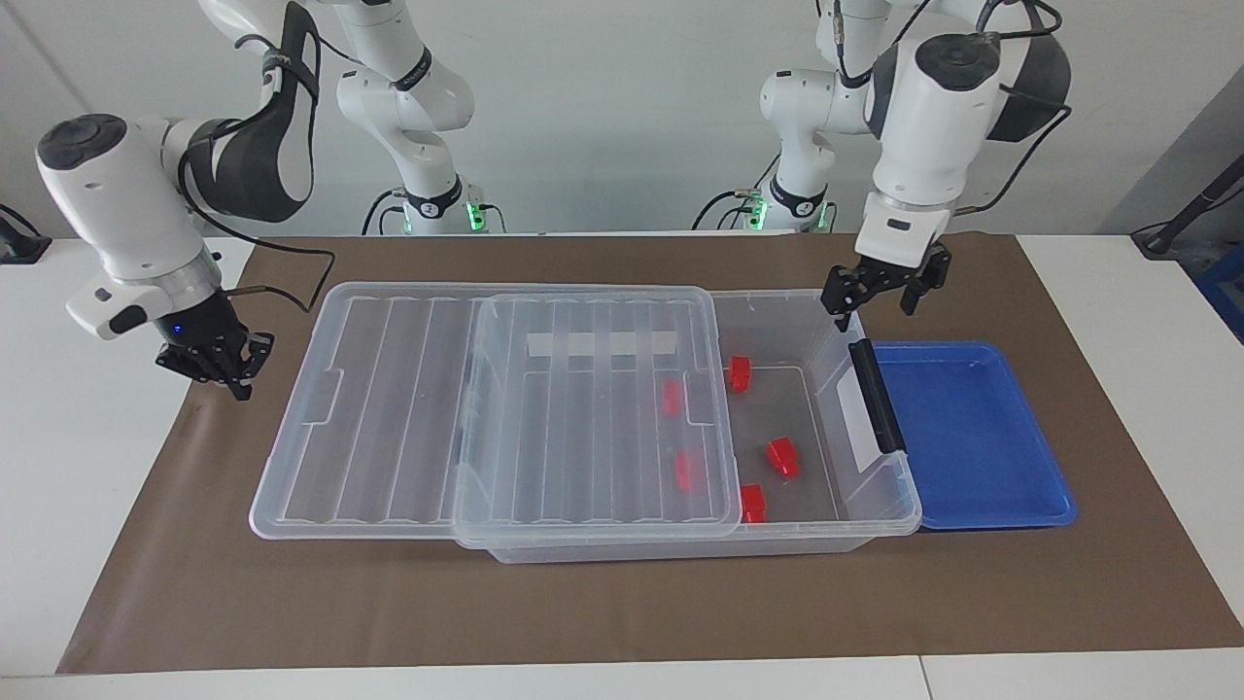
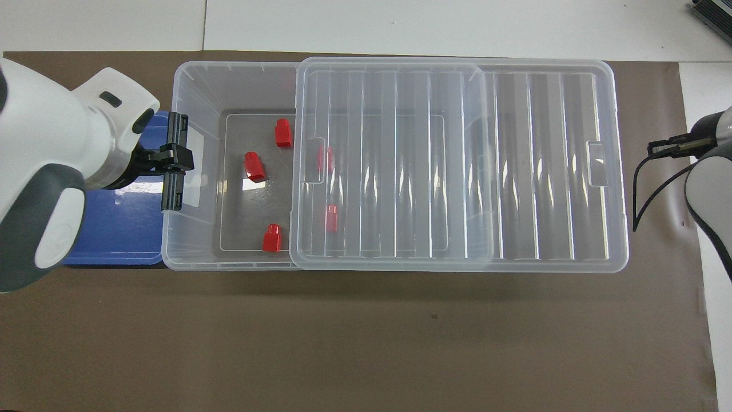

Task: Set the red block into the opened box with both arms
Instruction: 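Withdraw the left gripper to the tray while the right gripper reaches the lid, then push the clear lid back over the box with the right gripper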

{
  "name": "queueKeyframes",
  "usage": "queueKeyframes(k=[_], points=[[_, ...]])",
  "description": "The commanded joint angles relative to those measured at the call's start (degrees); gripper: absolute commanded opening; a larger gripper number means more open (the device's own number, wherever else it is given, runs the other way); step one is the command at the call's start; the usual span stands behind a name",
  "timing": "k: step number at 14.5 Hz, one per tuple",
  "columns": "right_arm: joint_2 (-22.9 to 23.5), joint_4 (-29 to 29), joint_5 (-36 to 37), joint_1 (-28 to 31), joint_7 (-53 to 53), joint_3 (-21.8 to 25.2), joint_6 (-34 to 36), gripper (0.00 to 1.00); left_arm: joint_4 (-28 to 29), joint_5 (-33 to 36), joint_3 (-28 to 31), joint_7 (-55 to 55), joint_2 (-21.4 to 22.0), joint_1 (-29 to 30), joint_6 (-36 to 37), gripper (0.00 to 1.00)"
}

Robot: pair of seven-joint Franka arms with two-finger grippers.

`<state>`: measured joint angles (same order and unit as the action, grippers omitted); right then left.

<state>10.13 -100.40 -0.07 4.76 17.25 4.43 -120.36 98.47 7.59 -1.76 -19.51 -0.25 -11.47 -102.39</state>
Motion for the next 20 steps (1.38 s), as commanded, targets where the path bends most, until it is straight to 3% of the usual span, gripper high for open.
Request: queueKeyframes(k=[1, 11, 20], points=[[1.82, 0.73, -3.16, -0.27, 0.77, -0.82, -2.59, 0.0, 0.41, 0.23, -0.35, 9.28, 2.09, 4.43, 3.15, 1.0], [3.76, 0.65, -5.9, -6.42, -4.42, -1.35, -5.85, 0.0, 0.94, -2.47, -0.35, 30.75, 3.06, 15.86, 2.37, 1.0], [3.58, 0.21, -5.9, -13.45, -11.54, -1.53, -5.59, 0.0, -0.99, -4.16, -1.31, 30.59, 2.01, 14.21, 0.52, 1.0]])
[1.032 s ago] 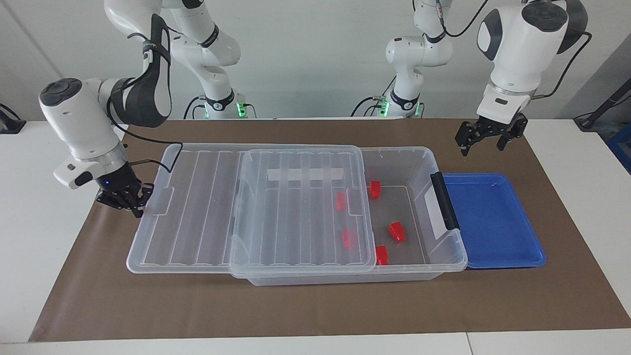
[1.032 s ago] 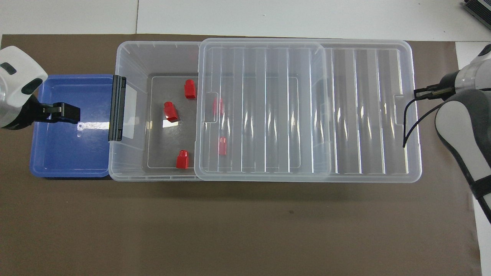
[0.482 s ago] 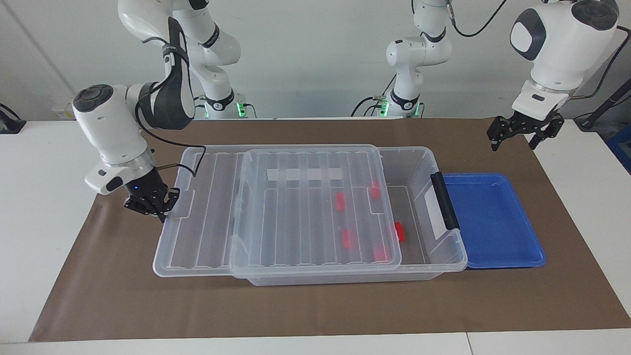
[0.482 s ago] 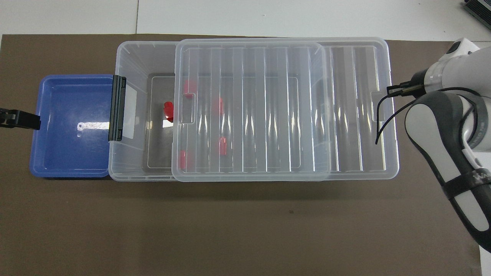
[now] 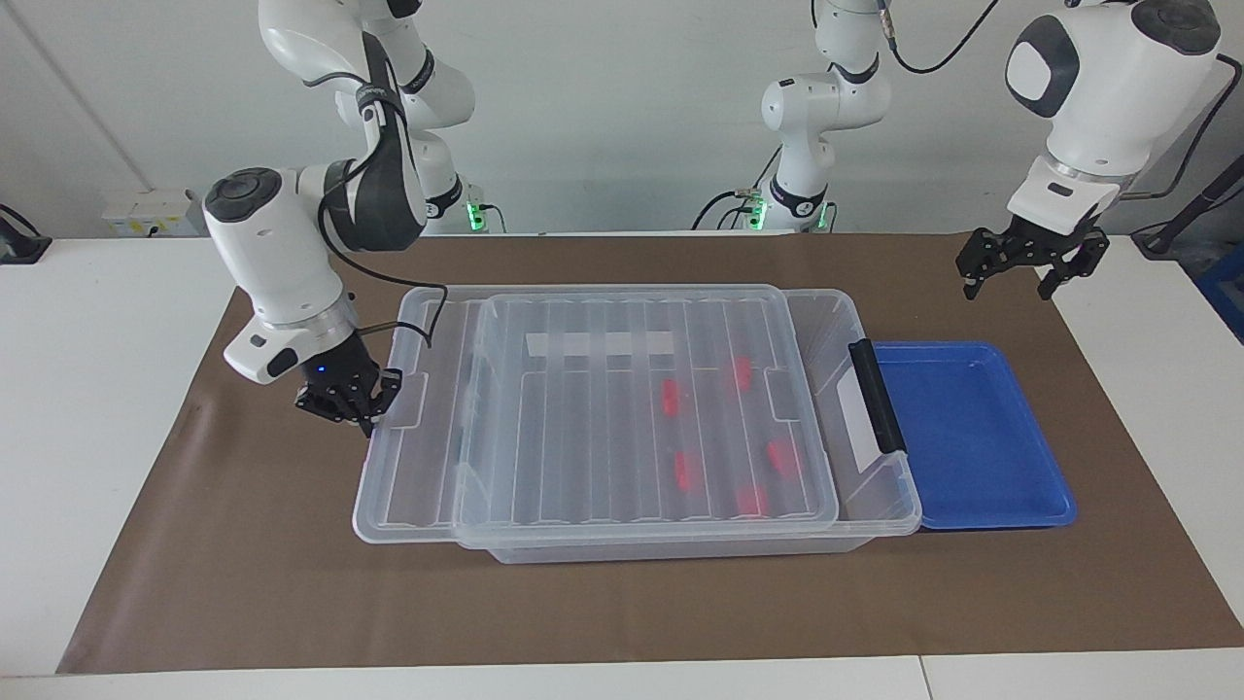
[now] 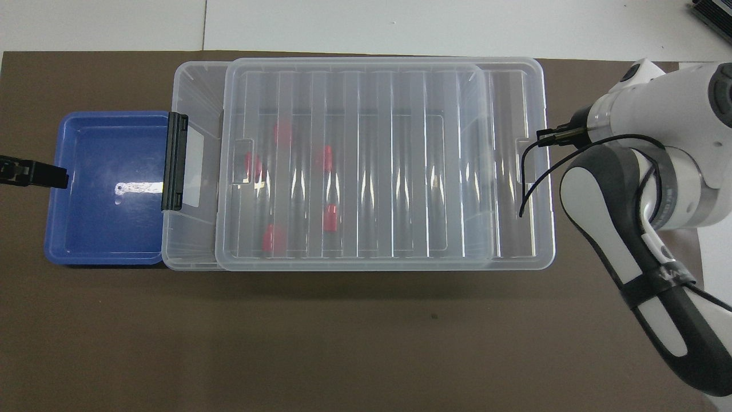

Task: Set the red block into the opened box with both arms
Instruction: 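Push the clear lid back over the box with the right gripper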

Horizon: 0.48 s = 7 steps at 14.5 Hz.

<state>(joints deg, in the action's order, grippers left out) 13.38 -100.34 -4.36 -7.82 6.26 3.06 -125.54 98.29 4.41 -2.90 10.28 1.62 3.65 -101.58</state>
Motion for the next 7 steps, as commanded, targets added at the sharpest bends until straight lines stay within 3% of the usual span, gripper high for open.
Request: queueKeyframes(k=[1, 7], points=[[0.24, 0.06, -1.62, -1.4, -0.64, -0.16, -0.24, 0.0, -0.82, -1.68, -0.18, 0.62, 0.14, -1.53, -0.2, 1.0], [-0.2, -1.34, -5.65, -3.34, -2.22, -0.16, -0.32, 0.0, -0.73, -2.48, -0.18, 0.7, 0.31, -1.19, 0.42, 1.0]])
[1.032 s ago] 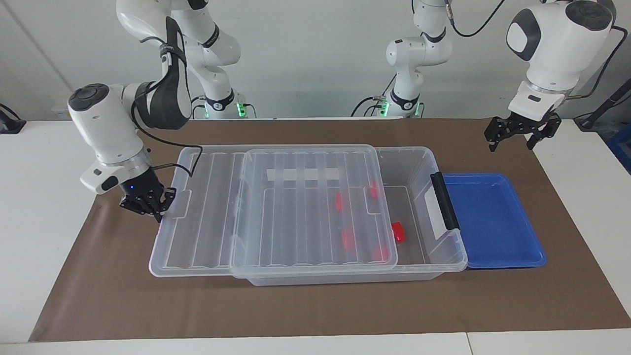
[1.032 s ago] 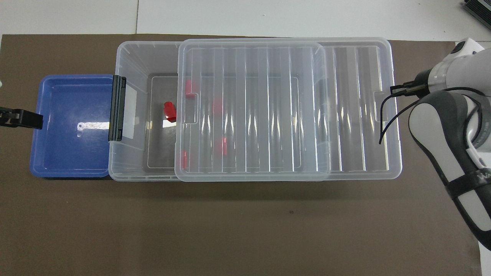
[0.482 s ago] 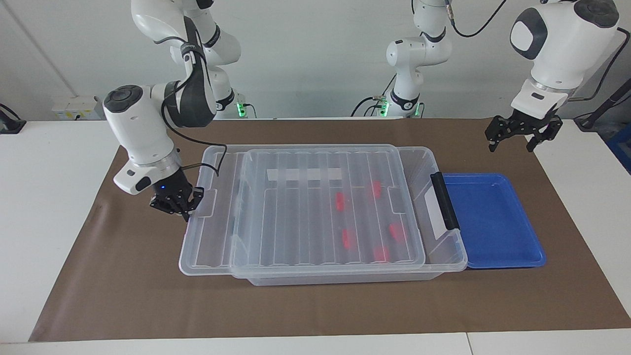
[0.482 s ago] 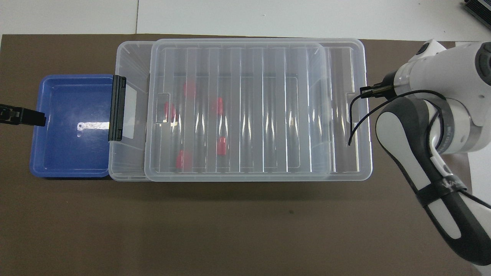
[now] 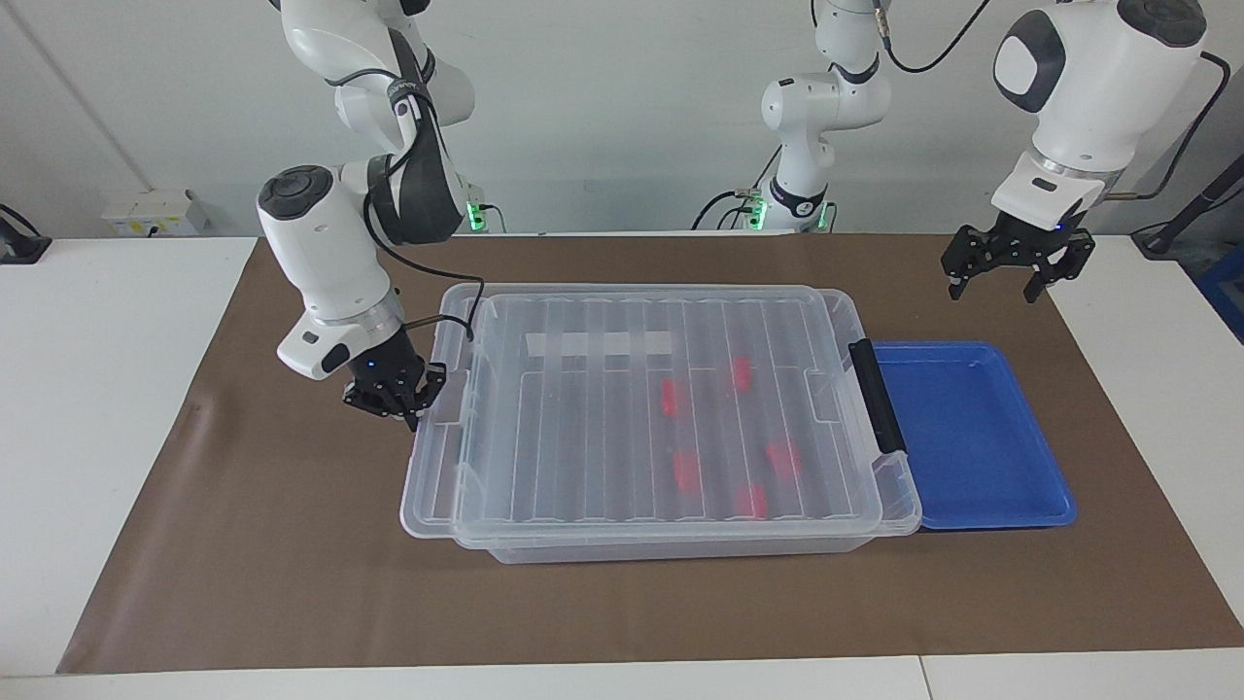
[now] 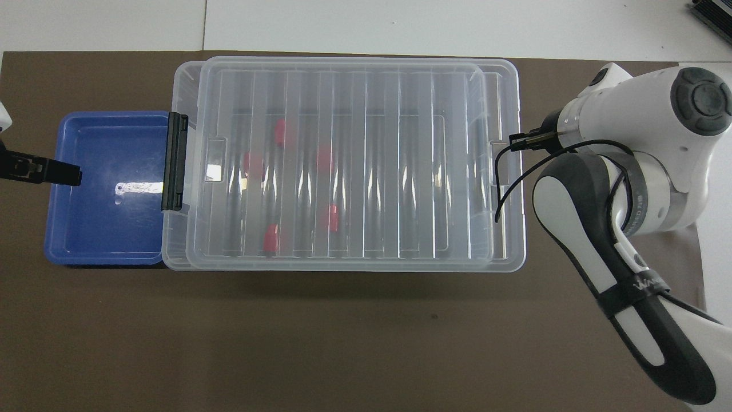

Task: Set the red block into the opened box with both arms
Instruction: 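Push the clear lid back over the box with the right gripper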

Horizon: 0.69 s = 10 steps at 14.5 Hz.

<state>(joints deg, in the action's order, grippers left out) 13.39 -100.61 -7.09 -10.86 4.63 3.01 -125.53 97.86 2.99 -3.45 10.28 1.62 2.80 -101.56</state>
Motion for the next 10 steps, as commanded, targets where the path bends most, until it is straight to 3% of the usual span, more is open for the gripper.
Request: queueKeyframes(k=[1, 10], points=[[-0.38, -1.34, -3.45, -0.3, -0.59, -0.11, -0.33, 0.0, -0.3, -1.15, 0.37, 0.71, 0.31, -0.68, 0.39, 1.0], [-1.43, -3.63, -7.14, -0.13, 1.51, -0.03, -0.24, 0.0, -2.85, -1.59, 1.07, 0.79, -0.83, -0.68, 2.15, 1.0]])
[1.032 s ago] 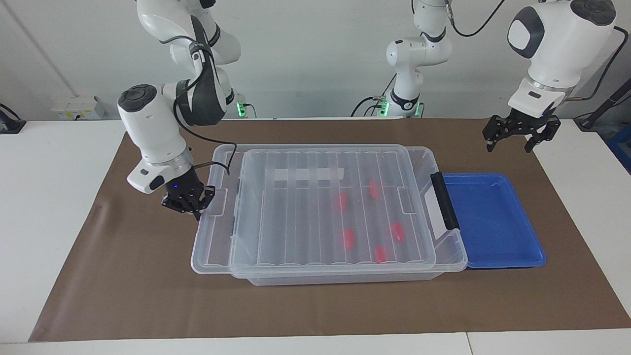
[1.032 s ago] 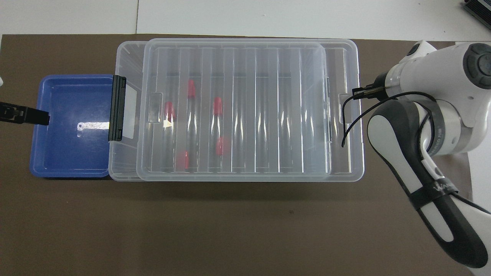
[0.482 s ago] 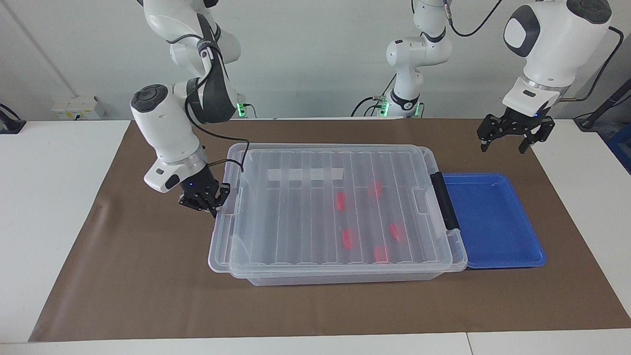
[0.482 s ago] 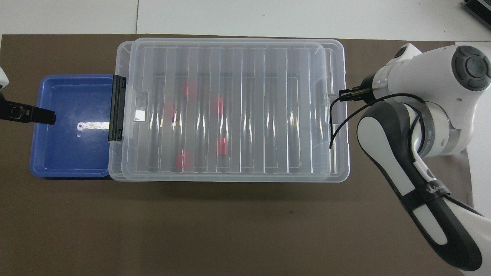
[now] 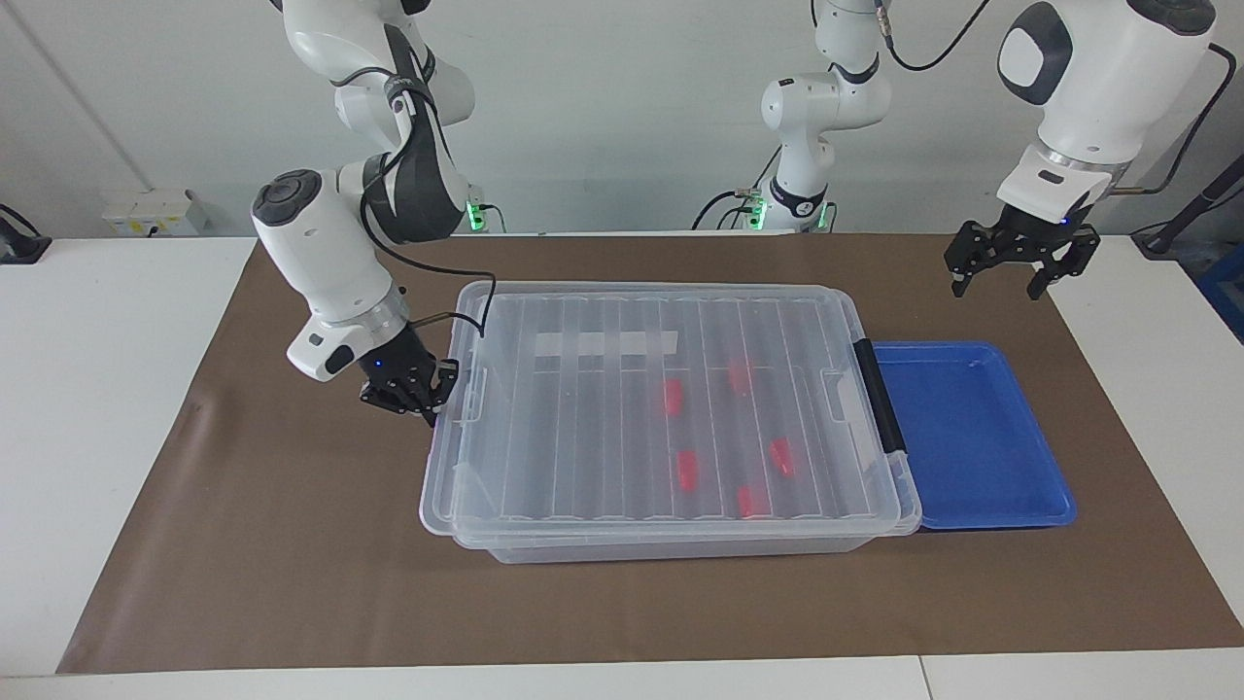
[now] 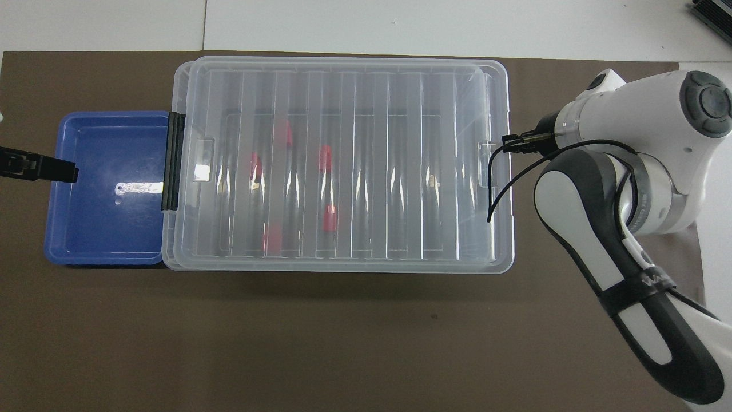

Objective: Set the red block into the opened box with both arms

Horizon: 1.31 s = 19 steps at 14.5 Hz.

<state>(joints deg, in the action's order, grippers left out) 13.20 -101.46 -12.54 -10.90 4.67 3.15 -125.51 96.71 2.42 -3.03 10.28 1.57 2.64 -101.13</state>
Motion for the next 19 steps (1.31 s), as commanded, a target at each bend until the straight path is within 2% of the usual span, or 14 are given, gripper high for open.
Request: queueKeyframes(k=[1, 5, 6, 7, 8, 13, 19], points=[[-1.24, -2.78, -1.7, 0.08, 1.57, -0.16, -0.09, 0.0, -1.7, -1.1, 0.92, 0.79, -0.87, -0.62, 1.82, 1.0], [-1.42, -2.08, 0.57, 1.31, 0.87, 0.63, 1.4, 0.0, -2.05, -1.1, 4.94, 0.88, -0.96, -4.03, 1.82, 1.0], [-1.94, -1.73, 2.85, 2.36, 0.52, 0.63, 2.89, 0.35, -2.05, -1.1, 6.09, 0.97, -0.87, -4.83, 1.73, 1.0], [-2.56, -1.64, 5.48, 2.89, -0.27, 0.63, 3.77, 0.95, -2.05, -1.1, 6.1, 0.97, -0.78, -4.75, 1.82, 1.0], [-3.87, -1.55, 7.77, 3.59, -1.4, 0.63, 4.65, 1.0, -2.05, -1.45, 6.1, 0.97, -0.78, -4.67, 1.82, 1.0], [-9.05, 2.23, 10.77, 7.29, -2.03, 0.72, 15.8, 1.0, -1.7, -2.5, 5.93, 0.79, -0.78, -4.58, 1.29, 1.0], [-16.97, 3.19, 15.42, 7.99, -7.82, 0.63, 28.37, 1.0, -1.26, -3.04, 5.84, 0.44, -0.43, -4.84, 1.82, 1.0]])
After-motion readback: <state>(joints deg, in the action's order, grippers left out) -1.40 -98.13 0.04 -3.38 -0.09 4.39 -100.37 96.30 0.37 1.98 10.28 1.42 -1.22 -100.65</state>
